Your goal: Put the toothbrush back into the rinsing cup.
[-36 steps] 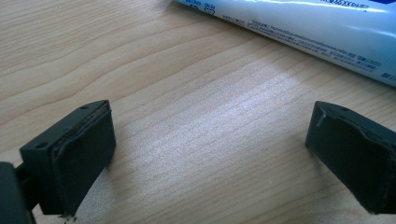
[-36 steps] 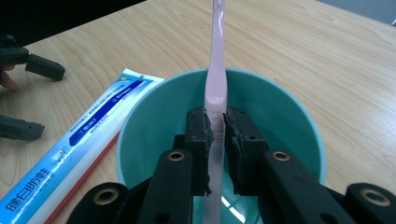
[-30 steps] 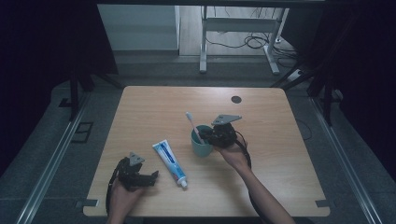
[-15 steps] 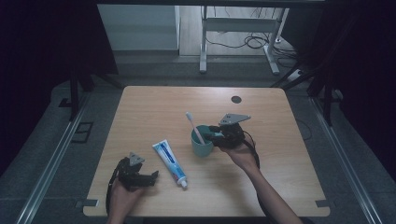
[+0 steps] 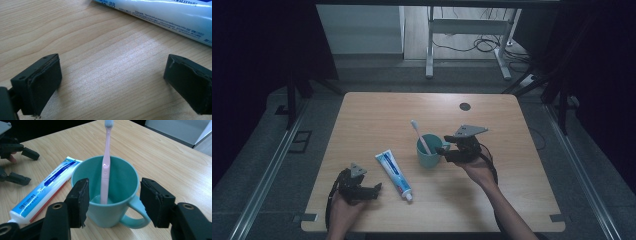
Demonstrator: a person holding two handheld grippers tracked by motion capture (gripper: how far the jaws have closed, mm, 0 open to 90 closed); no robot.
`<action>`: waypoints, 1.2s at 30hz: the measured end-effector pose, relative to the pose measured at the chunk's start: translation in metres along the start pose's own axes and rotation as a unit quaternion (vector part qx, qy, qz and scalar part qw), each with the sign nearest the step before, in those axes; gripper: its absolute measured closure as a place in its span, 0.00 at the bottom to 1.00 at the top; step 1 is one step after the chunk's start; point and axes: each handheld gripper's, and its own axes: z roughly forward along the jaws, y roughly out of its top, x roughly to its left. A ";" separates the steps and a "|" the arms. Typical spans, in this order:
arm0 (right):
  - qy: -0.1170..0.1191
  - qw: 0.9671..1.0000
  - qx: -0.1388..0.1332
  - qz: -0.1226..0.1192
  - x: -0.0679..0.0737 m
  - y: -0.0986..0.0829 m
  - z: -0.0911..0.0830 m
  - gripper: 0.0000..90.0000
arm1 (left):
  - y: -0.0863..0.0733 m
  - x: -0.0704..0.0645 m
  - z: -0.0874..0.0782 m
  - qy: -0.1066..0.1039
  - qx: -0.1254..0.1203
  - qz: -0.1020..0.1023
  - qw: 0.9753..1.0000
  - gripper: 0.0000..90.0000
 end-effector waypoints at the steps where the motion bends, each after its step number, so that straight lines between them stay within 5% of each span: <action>1: -0.001 1.000 0.000 -0.001 0.000 -0.001 -0.001 0.43 | 0.000 0.000 0.000 0.000 0.000 0.000 1.000 0.02; 19: -0.012 1.000 0.003 0.023 -0.009 -0.025 -0.007 0.39 | 0.000 0.000 0.000 0.000 0.000 -0.001 1.000 0.02; 36: -0.030 0.999 0.002 0.042 -0.026 -0.046 -0.034 0.41 | 0.000 0.000 0.000 0.000 0.001 0.000 1.000 0.02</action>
